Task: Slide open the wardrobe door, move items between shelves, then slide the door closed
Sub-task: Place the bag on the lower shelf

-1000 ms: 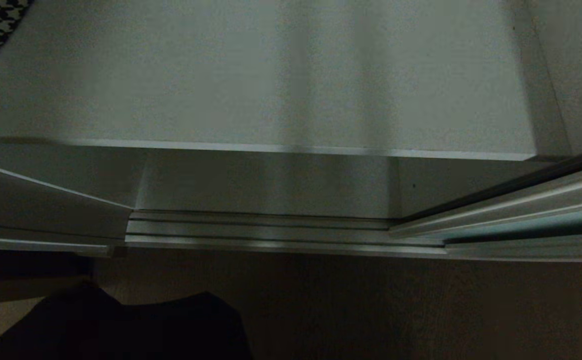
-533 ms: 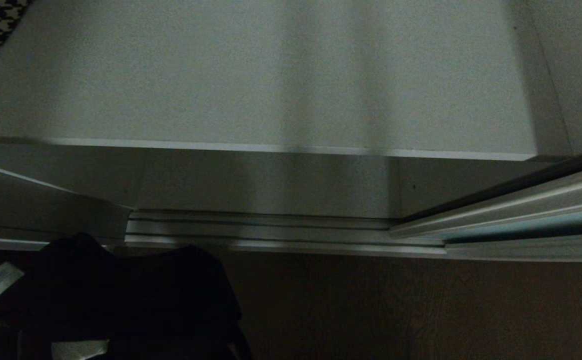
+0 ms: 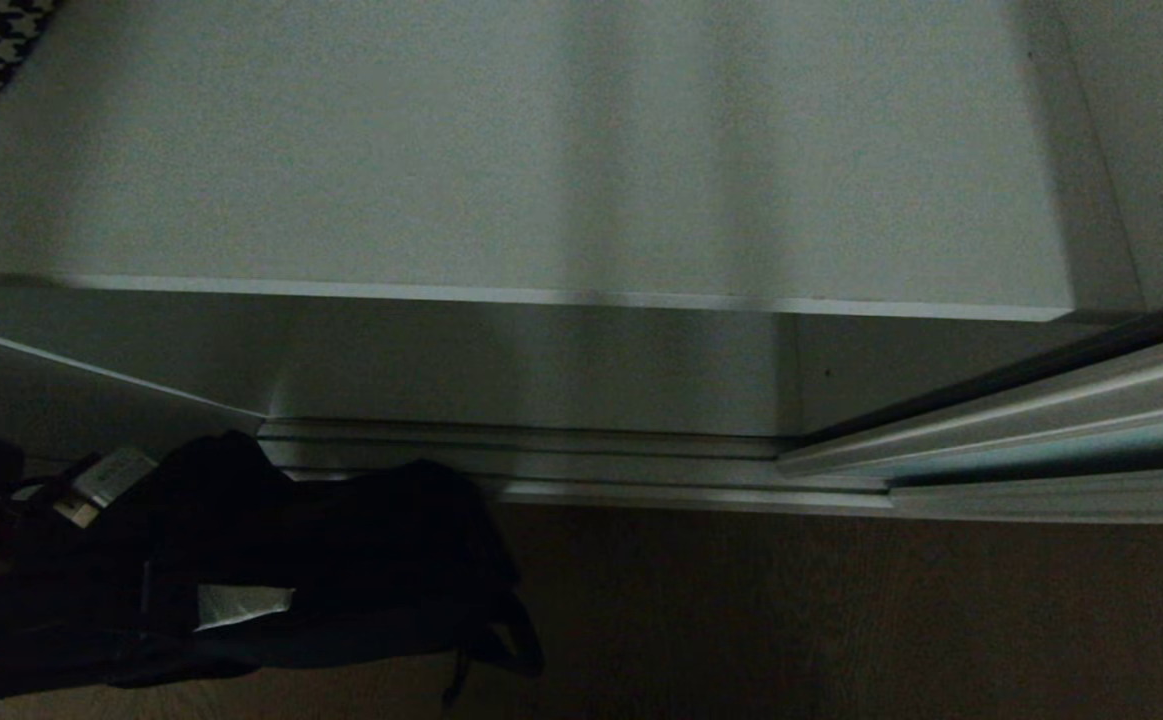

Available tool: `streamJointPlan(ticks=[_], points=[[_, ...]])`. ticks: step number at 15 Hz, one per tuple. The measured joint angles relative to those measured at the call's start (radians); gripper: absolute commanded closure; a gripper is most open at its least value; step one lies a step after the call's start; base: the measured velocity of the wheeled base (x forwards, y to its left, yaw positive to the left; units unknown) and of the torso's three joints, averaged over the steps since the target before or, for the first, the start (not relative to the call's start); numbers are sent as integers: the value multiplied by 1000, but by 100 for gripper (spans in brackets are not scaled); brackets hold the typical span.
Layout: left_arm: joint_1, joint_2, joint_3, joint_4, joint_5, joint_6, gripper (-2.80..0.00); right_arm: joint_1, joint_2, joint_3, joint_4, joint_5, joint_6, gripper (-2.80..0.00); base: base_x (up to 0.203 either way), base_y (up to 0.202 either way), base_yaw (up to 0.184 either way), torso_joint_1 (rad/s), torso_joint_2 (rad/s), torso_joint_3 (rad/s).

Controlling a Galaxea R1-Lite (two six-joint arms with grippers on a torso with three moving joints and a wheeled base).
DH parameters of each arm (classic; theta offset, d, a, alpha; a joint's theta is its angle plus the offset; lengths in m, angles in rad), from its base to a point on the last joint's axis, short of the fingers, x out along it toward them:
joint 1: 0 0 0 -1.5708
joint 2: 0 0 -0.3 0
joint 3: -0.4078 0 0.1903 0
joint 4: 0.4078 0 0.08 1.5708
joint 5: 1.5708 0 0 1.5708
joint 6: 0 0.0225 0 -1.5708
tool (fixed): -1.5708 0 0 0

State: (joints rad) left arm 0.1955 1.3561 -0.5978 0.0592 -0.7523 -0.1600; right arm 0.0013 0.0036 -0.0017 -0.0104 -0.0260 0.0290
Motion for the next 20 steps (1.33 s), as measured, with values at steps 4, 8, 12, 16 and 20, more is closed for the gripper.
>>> streamJointPlan(ticks=[4,8,12,16,20], points=[[-71,90,-66,-32,1,-28,0,0,0,0,0,0,0,0,0,0,0,0,0,0],[-93,171,-200,-32,0,-62,0,0,0,0,0,0,0,0,0,0,0,0,0,0],[-136,274,-347,-32,10,-102,0,0,0,0,0,0,0,0,0,0,0,0,0,0],[-191,393,-488,-32,46,-207,0,0,0,1,0,0,0,0,0,0,0,0,0,0],[-227,509,-651,-65,113,-265,0,0,0,0,0,0,0,0,0,0,0,0,0,0]])
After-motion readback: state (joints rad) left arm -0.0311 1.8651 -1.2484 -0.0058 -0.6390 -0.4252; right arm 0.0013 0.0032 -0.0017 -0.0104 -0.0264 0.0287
